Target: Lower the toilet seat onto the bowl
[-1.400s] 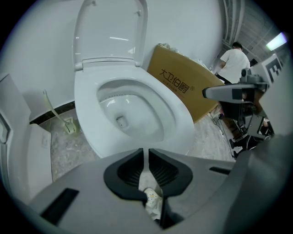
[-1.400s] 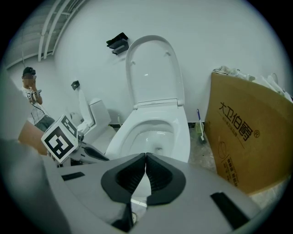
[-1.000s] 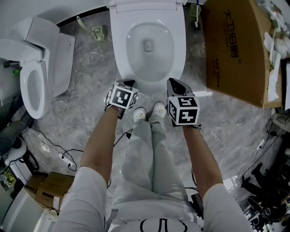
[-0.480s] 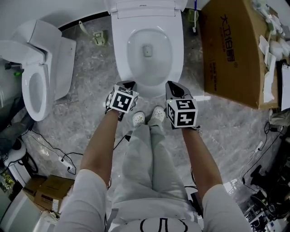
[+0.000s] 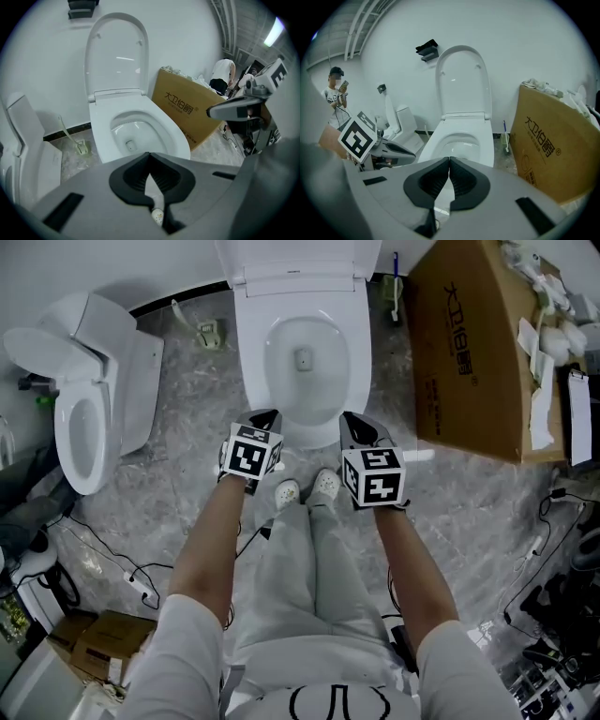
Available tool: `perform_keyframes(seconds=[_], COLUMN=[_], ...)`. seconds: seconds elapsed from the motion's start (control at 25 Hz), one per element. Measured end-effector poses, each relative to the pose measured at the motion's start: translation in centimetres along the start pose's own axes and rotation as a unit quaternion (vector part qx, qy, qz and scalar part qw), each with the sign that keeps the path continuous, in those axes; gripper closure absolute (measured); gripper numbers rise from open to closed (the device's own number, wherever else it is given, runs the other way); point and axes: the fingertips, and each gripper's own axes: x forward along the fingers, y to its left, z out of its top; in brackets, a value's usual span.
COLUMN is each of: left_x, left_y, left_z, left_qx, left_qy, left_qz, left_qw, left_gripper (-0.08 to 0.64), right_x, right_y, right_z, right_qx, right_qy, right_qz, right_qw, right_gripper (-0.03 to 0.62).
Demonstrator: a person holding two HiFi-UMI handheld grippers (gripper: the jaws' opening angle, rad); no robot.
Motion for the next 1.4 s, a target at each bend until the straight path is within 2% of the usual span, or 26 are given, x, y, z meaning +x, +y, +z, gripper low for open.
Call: perform_keyframes(seconds=[0.12, 0.32, 0.44, 0.76, 1.04, 1.4], left_x=[-1.2, -3.5, -4.7, -9.1, -12.9, -16.8], left_y=[-0.2, -0.8, -1.1, -2.3, -3.0, -3.0], left_z=[1.2, 3.3, 4.4, 7.8, 10.5, 13.6], left_qx=[-0.008, -0.016, -0.017, -0.068, -0.065, -0.033], left_qy=[-0.011, -0.03, -0.04, -0.088, -0.119, -0.142], left_qz=[0.003, 0.008, 0.01, 0.011, 0.018, 0.027], left_qw=[0.9999, 0.9994, 0.999, 0.9937, 0.9906, 0.989], left_gripper=[0.551, 0.551, 0.551, 0.551, 0.551, 0.551], right_x=[-1.1, -3.8, -4.7, -7.8, -10.6, -13.1], right_y=[0.1, 0.8, 0.8, 1.5, 2.9, 4.2], right_z=[1.1, 4.0, 4.9, 8.3, 10.9, 13.8], right_qx=[-0.006, -0.023, -0.04, -0.044, -0.048, -0.069], right_qy=[-0.004, -0.043, -0.039, -0.054, -0.067, -0.08], right_qz=[0.001, 0.019, 0.01, 0.011, 0.014, 0.015], right_qw=[1.0, 0.999, 0.998, 0.998, 0.997, 0.994], right_gripper=[0.565, 0.565, 0.565, 0.565, 0.566, 0.566])
